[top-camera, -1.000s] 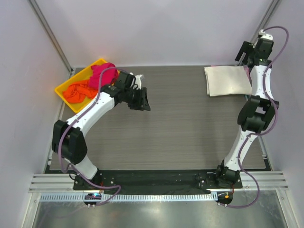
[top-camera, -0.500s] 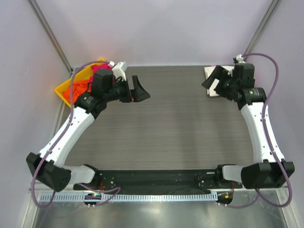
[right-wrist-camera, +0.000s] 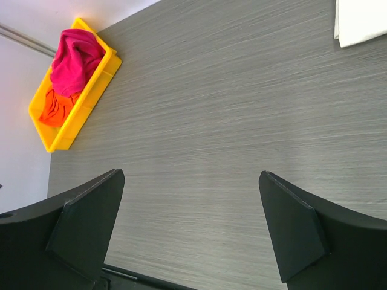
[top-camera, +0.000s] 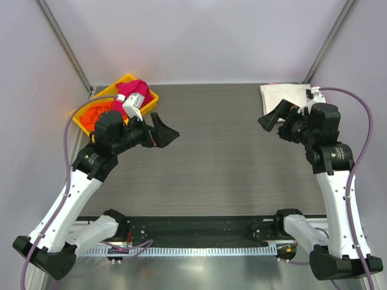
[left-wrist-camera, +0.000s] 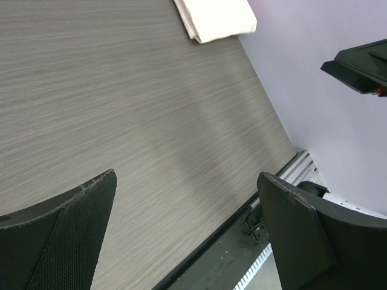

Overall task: Fold and stack the t-shirts
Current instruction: Reset both grippers

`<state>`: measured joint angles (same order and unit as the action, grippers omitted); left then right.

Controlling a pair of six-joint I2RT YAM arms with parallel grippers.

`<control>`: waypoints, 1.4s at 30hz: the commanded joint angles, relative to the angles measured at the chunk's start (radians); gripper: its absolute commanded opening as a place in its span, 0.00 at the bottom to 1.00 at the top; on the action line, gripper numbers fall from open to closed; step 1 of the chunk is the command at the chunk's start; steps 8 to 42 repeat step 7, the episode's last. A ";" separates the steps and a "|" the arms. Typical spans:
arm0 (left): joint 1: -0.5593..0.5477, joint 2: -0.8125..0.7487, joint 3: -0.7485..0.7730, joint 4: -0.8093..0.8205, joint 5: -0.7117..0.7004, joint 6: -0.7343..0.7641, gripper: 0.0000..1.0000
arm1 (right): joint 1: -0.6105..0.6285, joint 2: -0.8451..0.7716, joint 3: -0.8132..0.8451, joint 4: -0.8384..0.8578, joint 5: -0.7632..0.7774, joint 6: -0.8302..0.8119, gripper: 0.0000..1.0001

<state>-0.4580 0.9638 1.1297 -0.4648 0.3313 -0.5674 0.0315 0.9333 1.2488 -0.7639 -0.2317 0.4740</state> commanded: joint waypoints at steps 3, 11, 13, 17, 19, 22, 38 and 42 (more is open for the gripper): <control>0.002 -0.013 0.024 -0.014 -0.052 0.032 1.00 | 0.004 0.021 0.014 0.026 -0.017 -0.037 1.00; 0.001 -0.020 0.028 -0.023 -0.072 0.041 1.00 | 0.004 0.024 0.018 0.037 -0.018 -0.038 1.00; 0.001 -0.020 0.028 -0.023 -0.072 0.041 1.00 | 0.004 0.024 0.018 0.037 -0.018 -0.038 1.00; 0.001 -0.020 0.028 -0.023 -0.072 0.041 1.00 | 0.004 0.024 0.018 0.037 -0.018 -0.038 1.00; 0.001 -0.020 0.028 -0.023 -0.072 0.041 1.00 | 0.004 0.024 0.018 0.037 -0.018 -0.038 1.00; 0.001 -0.020 0.028 -0.023 -0.072 0.041 1.00 | 0.004 0.024 0.018 0.037 -0.018 -0.038 1.00; 0.001 -0.020 0.028 -0.023 -0.072 0.041 1.00 | 0.004 0.024 0.018 0.037 -0.018 -0.038 1.00; 0.001 -0.020 0.028 -0.023 -0.072 0.041 1.00 | 0.004 0.024 0.018 0.037 -0.018 -0.038 1.00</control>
